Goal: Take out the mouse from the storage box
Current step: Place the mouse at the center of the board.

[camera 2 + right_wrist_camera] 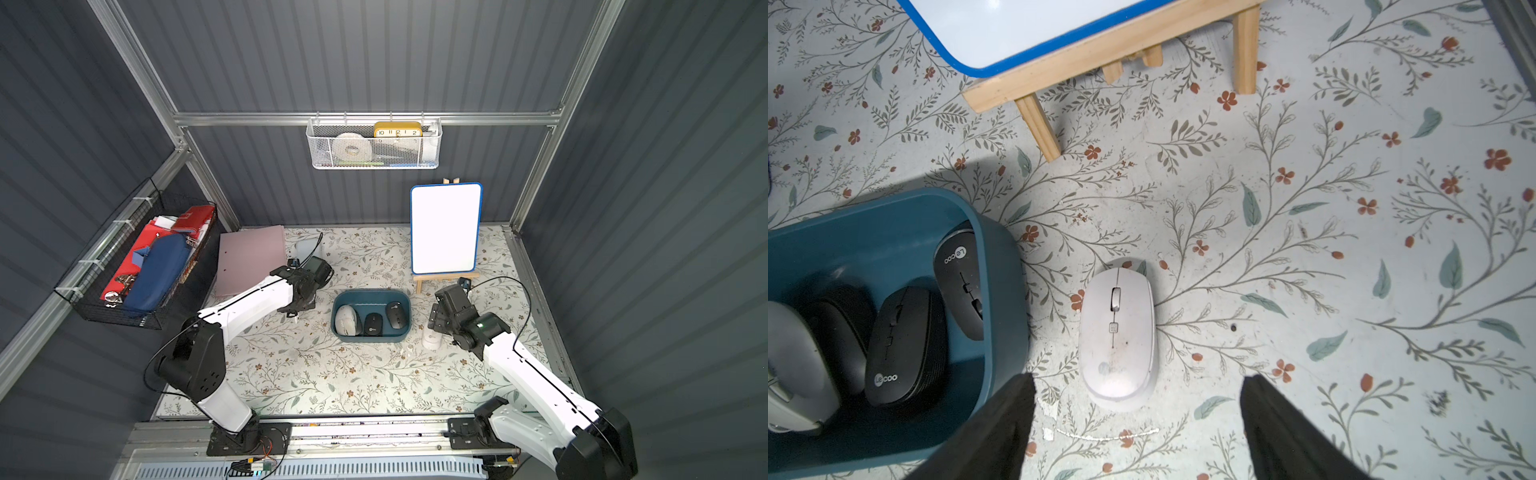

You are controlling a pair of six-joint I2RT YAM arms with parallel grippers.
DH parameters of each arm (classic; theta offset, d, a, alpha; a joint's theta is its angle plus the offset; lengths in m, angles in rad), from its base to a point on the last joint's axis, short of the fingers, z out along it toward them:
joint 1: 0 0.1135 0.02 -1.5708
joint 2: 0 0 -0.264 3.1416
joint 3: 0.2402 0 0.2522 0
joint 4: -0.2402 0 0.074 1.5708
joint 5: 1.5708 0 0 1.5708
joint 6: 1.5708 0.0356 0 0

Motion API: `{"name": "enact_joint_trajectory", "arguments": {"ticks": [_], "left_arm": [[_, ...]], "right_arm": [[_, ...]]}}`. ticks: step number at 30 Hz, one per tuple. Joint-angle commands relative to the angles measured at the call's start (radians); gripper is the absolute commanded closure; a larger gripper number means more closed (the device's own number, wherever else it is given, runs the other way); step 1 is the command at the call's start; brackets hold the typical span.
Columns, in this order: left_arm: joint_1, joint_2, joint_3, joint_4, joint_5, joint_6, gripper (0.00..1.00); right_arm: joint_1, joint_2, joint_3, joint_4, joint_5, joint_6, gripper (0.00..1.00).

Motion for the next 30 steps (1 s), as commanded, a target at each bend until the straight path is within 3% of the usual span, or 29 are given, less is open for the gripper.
{"name": "enact_joint_trajectory", "arguments": {"ticks": [1, 8, 17, 23, 30], "left_arm": [[0.012, 0.043, -0.022, 0.029, 0.008, -0.023, 0.74], [0.025, 0.114, -0.034, 0.057, -0.025, -0.023, 0.75], [0.034, 0.139, -0.055, 0.138, 0.012, 0.003, 0.74], [0.034, 0.152, -0.053, 0.155, 0.037, -0.001, 0.61], [0.03, 0.171, -0.051, 0.172, 0.063, 0.014, 0.59]], "right_arm": [[0.0, 0.006, 0.013, -0.024, 0.0, 0.0, 0.18], [0.0, 0.001, 0.013, -0.027, 0.012, -0.005, 0.18], [0.0, 0.004, 0.019, -0.027, 0.014, -0.008, 0.18], [0.0, 0.021, 0.031, -0.025, 0.01, -0.01, 0.18], [0.0, 0.032, 0.035, -0.02, -0.003, -0.006, 0.18]]}}
